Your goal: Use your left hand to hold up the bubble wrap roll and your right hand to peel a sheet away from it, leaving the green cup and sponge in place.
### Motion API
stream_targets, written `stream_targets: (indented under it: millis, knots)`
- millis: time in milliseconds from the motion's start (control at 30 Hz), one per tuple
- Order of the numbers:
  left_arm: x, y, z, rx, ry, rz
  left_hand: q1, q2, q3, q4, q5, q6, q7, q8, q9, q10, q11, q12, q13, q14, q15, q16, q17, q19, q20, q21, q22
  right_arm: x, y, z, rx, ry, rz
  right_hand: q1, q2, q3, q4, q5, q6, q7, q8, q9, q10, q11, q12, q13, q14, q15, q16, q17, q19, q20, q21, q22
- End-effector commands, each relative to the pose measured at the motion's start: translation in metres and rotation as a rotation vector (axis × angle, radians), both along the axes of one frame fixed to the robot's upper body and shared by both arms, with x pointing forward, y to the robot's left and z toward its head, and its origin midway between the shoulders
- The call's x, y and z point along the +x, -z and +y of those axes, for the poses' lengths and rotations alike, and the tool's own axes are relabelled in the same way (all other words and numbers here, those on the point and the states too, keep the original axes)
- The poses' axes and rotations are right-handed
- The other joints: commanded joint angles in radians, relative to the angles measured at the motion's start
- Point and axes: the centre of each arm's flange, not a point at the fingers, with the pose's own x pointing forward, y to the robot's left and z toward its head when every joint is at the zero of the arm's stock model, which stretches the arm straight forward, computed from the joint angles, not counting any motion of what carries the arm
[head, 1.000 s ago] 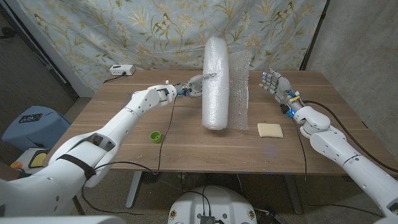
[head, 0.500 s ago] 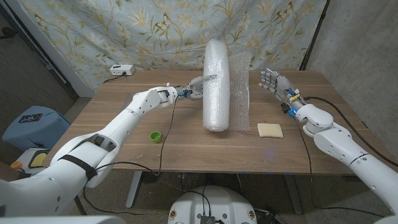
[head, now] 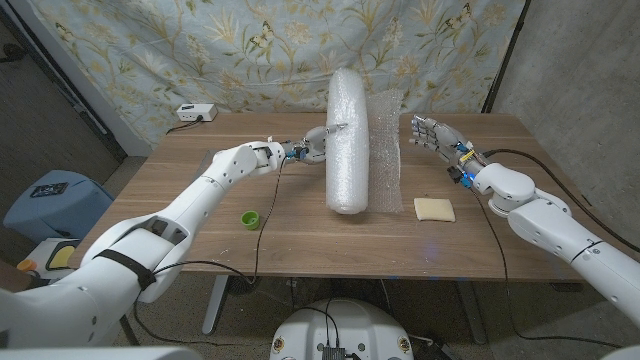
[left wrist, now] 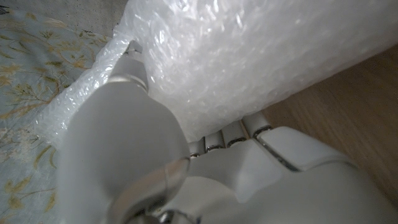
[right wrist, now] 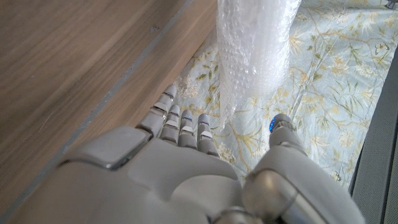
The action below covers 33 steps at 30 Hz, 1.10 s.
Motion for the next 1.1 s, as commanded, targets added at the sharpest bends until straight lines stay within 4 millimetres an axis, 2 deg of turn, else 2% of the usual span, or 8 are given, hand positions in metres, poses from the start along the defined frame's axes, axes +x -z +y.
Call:
stream_targets:
  millis: [33, 333, 800, 967, 1100]
  knots:
    - [0.001, 0.001, -0.005, 0.005, 0.019, 0.014, 0.082, 0.094, 0.026, 0.003, 0.008, 0.012, 0.000, 0.006, 0.003, 0.011, 0.000, 0.008, 0.005, 0.045, -0.038, 0.001, 0.005, -0.005, -0.001, 0.007, 0.001, -0.008, -0.007, 0.010, -0.118, 0.024, 0.042, 0.028, -0.005, 0.003, -0.004, 0.005, -0.010, 0.053, 0.005, 0.005, 0.004, 0.020, 0.007, 0.002, 0.005, 0.021, 0.004, 0.000, 0.011, 0.016, 0.008, 0.004]
    - [0.003, 0.002, -0.009, 0.009, 0.030, 0.020, 0.081, 0.095, 0.028, 0.002, 0.010, 0.012, 0.000, 0.004, 0.005, 0.008, -0.001, 0.005, 0.009, 0.042, -0.035, -0.001, 0.008, -0.010, 0.002, 0.010, 0.001, -0.013, -0.011, 0.015, -0.178, 0.045, 0.053, 0.056, -0.030, 0.000, -0.001, 0.011, -0.017, 0.069, 0.006, 0.006, 0.005, 0.030, 0.006, 0.005, 0.016, 0.042, 0.005, 0.001, 0.021, 0.032, 0.008, 0.004]
    - [0.008, 0.005, -0.012, 0.001, 0.035, 0.032, 0.080, 0.097, 0.030, 0.000, 0.012, 0.011, 0.000, 0.000, 0.007, 0.009, 0.000, 0.004, 0.014, 0.042, -0.035, -0.002, 0.011, -0.014, 0.003, 0.016, 0.000, -0.018, -0.021, 0.023, -0.288, 0.087, 0.087, 0.080, -0.060, -0.010, 0.006, 0.017, -0.048, 0.074, 0.001, 0.009, 0.014, 0.031, 0.016, 0.018, 0.041, 0.051, 0.014, 0.010, 0.042, 0.055, 0.011, 0.006]
    - [0.012, 0.007, -0.014, -0.013, 0.045, 0.034, 0.080, 0.094, 0.030, -0.002, 0.013, 0.013, -0.003, 0.000, 0.008, 0.010, -0.002, 0.003, 0.015, 0.044, -0.037, -0.003, 0.012, -0.014, 0.004, 0.018, 0.000, -0.019, -0.025, 0.030, -0.328, 0.099, 0.111, 0.084, -0.071, -0.017, 0.011, 0.021, -0.059, 0.075, 0.002, 0.011, 0.017, 0.031, 0.021, 0.026, 0.054, 0.053, 0.020, 0.016, 0.057, 0.077, 0.015, 0.007]
    - [0.012, 0.007, -0.017, -0.015, 0.052, 0.033, 0.081, 0.095, 0.031, -0.003, 0.014, 0.015, -0.003, 0.000, 0.008, 0.009, -0.003, 0.002, 0.017, 0.043, -0.035, -0.003, 0.014, -0.017, 0.005, 0.020, 0.000, -0.018, -0.027, 0.035, -0.333, 0.105, 0.126, 0.108, -0.083, -0.021, 0.009, 0.028, -0.085, 0.075, 0.002, 0.014, 0.027, 0.031, 0.031, 0.040, 0.073, 0.053, 0.028, 0.024, 0.081, 0.094, 0.019, 0.008]
